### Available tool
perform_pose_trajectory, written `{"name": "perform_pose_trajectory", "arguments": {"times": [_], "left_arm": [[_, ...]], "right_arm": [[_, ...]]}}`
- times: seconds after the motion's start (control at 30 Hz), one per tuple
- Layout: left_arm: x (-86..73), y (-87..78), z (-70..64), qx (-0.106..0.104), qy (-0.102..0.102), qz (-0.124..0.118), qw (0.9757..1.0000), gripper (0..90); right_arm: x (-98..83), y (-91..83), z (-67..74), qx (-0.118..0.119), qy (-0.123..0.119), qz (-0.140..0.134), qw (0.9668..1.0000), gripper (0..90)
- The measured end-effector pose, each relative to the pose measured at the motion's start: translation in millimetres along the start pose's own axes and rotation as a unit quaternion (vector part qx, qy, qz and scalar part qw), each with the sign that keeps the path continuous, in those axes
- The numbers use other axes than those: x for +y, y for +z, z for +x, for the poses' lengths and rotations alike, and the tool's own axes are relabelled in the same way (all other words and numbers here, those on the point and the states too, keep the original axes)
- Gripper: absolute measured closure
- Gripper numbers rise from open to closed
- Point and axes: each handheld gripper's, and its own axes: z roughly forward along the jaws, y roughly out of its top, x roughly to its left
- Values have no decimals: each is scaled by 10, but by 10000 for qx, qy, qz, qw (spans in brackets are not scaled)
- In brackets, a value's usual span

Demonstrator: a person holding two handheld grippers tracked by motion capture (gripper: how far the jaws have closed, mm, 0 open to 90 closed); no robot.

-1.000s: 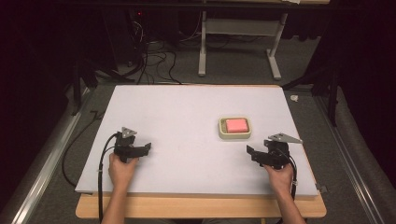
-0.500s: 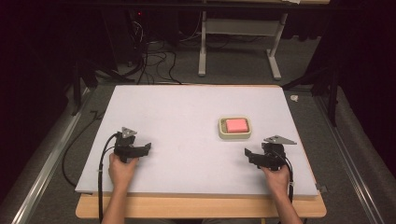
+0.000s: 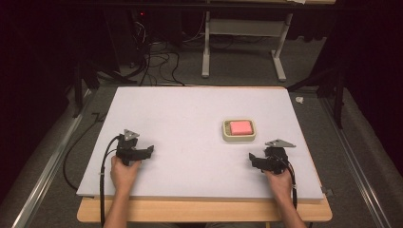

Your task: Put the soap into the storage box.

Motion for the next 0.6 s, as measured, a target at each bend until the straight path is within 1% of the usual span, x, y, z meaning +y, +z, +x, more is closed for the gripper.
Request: {"name": "perform_pose_trajectory", "arguments": {"times": [0.03,0.07,0.13,0.2,0.3,0.6], "left_arm": [[0,0,0,0,0,0,10000,177],[0,0,0,0,1,1,10000,177],[0,0,0,-1,1,1,10000,177],[0,0,0,1,1,0,10000,177],[0,0,0,-1,-1,-1,10000,177],[0,0,0,1,2,2,10000,177]], "right_arm": [[0,0,0,0,0,0,10000,207],[-5,24,1,-59,-28,60,10000,204],[-4,29,1,-65,-46,67,9999,205],[-2,38,18,-146,-119,98,9998,201],[-6,48,37,-196,-177,103,9996,195],[-9,48,31,-171,-171,102,9997,193]]}}
